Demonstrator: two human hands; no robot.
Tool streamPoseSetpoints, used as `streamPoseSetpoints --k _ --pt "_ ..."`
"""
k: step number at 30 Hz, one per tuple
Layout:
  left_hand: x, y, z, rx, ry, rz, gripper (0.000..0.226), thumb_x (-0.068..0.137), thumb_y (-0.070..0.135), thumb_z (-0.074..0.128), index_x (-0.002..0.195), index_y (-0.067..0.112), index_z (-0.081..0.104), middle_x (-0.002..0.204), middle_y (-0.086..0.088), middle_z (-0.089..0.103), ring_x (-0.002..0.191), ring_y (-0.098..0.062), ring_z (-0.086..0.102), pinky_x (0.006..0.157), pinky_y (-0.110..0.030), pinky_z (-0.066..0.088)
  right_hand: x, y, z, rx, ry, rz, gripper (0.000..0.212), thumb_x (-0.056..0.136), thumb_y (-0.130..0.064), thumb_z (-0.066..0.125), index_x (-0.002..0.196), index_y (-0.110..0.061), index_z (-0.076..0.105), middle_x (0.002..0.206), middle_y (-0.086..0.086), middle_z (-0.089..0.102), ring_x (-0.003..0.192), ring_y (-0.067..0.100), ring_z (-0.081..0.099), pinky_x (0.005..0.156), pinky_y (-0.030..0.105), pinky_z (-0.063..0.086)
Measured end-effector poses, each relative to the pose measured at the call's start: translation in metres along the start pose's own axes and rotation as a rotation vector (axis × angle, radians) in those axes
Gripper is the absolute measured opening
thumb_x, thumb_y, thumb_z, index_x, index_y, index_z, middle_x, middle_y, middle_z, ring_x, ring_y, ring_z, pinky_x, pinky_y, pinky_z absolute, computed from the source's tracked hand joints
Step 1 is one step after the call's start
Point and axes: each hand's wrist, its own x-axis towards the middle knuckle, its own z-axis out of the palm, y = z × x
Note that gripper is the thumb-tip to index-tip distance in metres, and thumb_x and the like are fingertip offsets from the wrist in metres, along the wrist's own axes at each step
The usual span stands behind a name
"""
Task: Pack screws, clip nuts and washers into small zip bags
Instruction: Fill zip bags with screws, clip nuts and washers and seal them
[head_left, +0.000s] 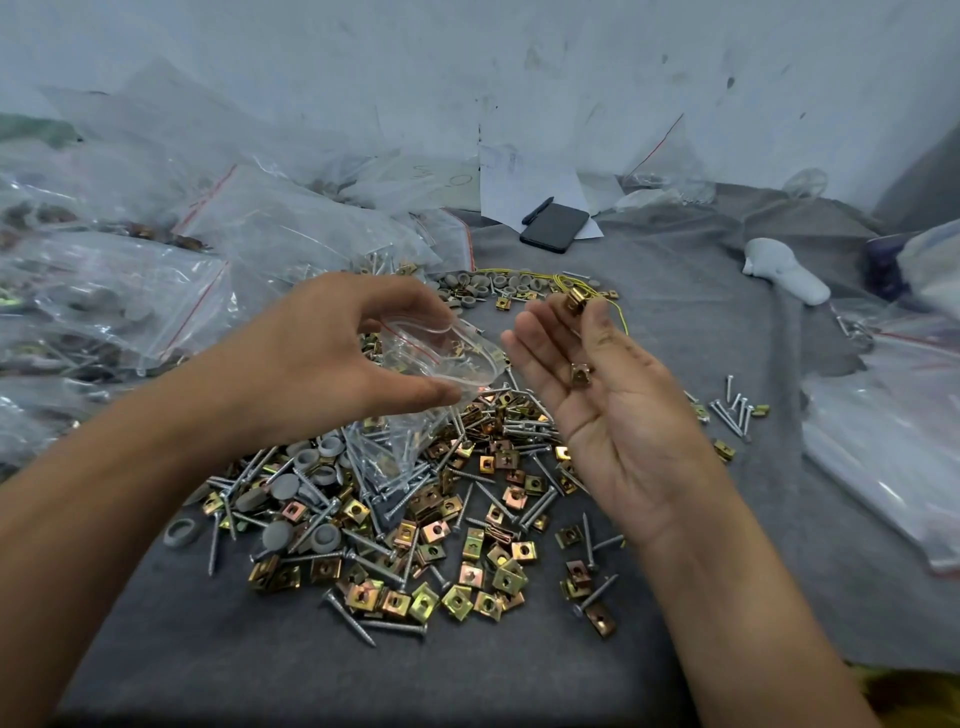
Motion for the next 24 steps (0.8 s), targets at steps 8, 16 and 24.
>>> streamPoseSetpoints --k 8,16,24 --pt "0.0003 -0.0043 -0.0003 0.009 0.005 0.001 0.059 0.062 0.073 0.079 0.114 0.048 0.069 0.120 0.040 0.066 0.113 0.021 0.058 0.097 -0.016 0.043 -0.0033 -0.0032 0.0043 0.006 -0.057 -0.022 0.031 0.093 -0.025 0.063 0.111 0.000 0.067 0.107 0.017 0.074 0.102 0.026 0.073 0.097 0.044 0.059" --pt "-0.0005 -0.0028 -0.0004 0.011 -0.010 0.010 0.054 0.066 0.067 0.081 0.115 0.047 0.069 0.120 0.037 0.068 0.114 0.018 0.060 0.095 -0.012 0.041 -0.0054 -0.0013 0.0075 0.126 -0.065 0.013 0.023 0.083 -0.026 0.071 0.093 -0.006 0.073 0.092 0.007 0.074 0.085 0.015 0.073 0.087 0.034 0.061" --pt "-0.0023 -0.0012 -0.0008 -0.001 -0.006 0.002 0.056 0.065 0.067 0.081 0.115 0.046 0.069 0.120 0.042 0.064 0.112 0.026 0.055 0.090 -0.008 0.038 -0.0066 -0.0014 0.0089 0.238 -0.174 0.032 0.028 0.084 -0.035 0.069 0.090 -0.008 0.072 0.082 0.002 0.065 0.066 0.007 0.063 0.075 0.028 0.059"
